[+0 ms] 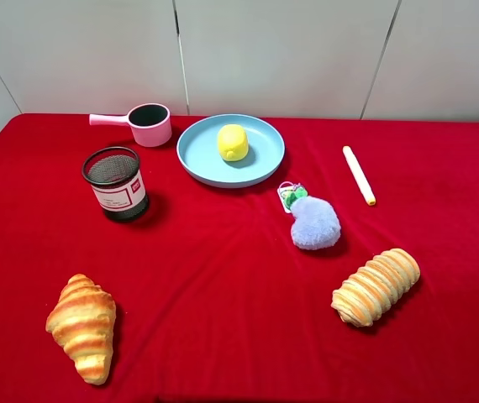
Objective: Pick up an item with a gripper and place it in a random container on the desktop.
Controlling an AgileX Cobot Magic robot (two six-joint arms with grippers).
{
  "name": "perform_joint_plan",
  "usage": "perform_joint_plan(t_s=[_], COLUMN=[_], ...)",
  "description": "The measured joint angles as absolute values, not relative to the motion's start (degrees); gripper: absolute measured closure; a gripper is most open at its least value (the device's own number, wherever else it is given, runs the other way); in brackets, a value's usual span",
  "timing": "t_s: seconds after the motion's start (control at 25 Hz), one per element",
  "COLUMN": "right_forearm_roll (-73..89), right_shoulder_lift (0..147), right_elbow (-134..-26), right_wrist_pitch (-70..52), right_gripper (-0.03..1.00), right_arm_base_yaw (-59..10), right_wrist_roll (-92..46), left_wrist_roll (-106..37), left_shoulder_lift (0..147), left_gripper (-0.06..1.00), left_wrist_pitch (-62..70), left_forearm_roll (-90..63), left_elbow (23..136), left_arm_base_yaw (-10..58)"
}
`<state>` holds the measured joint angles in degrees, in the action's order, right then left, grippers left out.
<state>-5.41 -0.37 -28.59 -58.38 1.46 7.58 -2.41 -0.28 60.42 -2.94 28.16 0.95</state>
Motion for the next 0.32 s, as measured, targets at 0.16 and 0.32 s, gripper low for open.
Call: perform_joint_plan(t_s=[0.16, 0.32], right_forearm_roll=[-5.4, -5.4], right_shoulder_lift=[-0.4, -0.4], right_elbow=[-28.6, -28.6], right_wrist_pitch=[-58.4, -58.4], right_gripper=[0.28, 0.28], right_arm_base_yaw=[1.5, 1.5], right_wrist_roll=[7.6, 7.6], left_wrist_roll=[-2.4, -2.4], left_shoulder_lift=[-0.3, -0.3], left_gripper=[-0.05, -0.05], left_wrist_pitch=[60.4, 60.4], left_forearm_roll=[-2.9, -2.9], left_elbow=[28.2, 28.2], left_arm_base_yaw=[1.0, 1.0])
